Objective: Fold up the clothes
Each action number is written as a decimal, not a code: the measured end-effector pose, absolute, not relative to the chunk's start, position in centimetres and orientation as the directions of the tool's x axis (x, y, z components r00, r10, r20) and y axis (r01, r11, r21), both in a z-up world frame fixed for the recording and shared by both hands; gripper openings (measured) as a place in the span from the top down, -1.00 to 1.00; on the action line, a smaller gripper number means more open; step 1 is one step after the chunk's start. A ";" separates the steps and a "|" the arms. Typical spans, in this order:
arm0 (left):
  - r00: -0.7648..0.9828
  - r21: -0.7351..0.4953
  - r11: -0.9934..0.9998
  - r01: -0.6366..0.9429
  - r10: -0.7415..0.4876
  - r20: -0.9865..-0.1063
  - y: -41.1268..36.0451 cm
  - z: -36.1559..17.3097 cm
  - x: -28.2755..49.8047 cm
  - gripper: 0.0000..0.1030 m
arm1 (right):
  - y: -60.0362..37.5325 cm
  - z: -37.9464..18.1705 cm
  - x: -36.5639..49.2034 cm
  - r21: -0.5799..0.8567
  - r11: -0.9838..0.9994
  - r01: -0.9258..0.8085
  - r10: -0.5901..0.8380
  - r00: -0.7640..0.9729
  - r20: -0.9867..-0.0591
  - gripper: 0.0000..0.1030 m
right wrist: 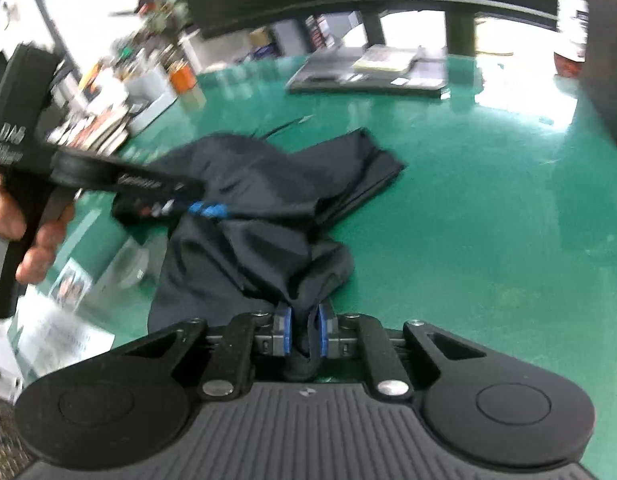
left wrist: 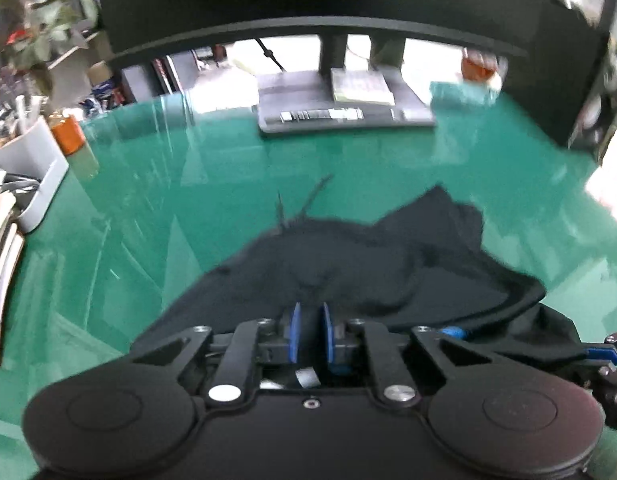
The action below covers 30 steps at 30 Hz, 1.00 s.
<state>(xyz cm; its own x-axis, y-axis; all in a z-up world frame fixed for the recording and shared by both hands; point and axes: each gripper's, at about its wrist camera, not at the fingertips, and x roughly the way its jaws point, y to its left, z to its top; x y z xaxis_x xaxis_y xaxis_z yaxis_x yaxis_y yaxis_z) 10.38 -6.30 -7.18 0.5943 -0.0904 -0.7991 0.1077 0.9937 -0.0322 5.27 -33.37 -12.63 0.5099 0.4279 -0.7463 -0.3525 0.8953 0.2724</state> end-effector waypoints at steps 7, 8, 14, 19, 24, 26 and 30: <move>0.596 -0.051 0.995 0.082 -0.091 -0.798 -5.3 -6.2 10.3 0.69 | -39.0 -10.2 6.6 0.281 0.951 -0.128 0.293 0.660 -0.692 0.77; 0.590 -0.053 0.994 0.090 -0.096 -0.802 -5.4 -6.4 10.3 0.56 | -39.6 -10.1 6.7 0.286 0.953 -0.104 0.280 0.667 -0.690 0.77; 0.556 0.022 0.980 0.197 -0.093 -0.826 -7.6 -7.8 9.7 0.27 | -40.8 -11.0 6.7 0.321 0.944 -0.076 0.293 0.644 -0.707 0.77; 0.559 0.046 0.974 0.220 -0.087 -0.825 -8.3 -7.9 9.6 0.21 | -39.8 -11.6 6.6 0.326 0.940 -0.102 0.317 0.619 -0.719 0.77; 0.567 0.063 0.976 0.210 -0.069 -0.821 -8.2 -7.8 9.7 0.05 | -39.4 -11.4 6.4 0.332 0.938 -0.103 0.323 0.611 -0.723 0.77; 0.570 0.076 0.976 0.204 -0.055 -0.820 -8.2 -7.9 9.7 -0.16 | -39.5 -11.6 6.4 0.336 0.937 -0.092 0.320 0.610 -0.725 0.77; 0.572 0.116 0.969 0.217 -0.030 -0.820 -8.5 -8.1 9.9 -0.54 | -39.8 -11.7 6.5 0.363 0.929 -0.078 0.335 0.599 -0.728 0.76</move>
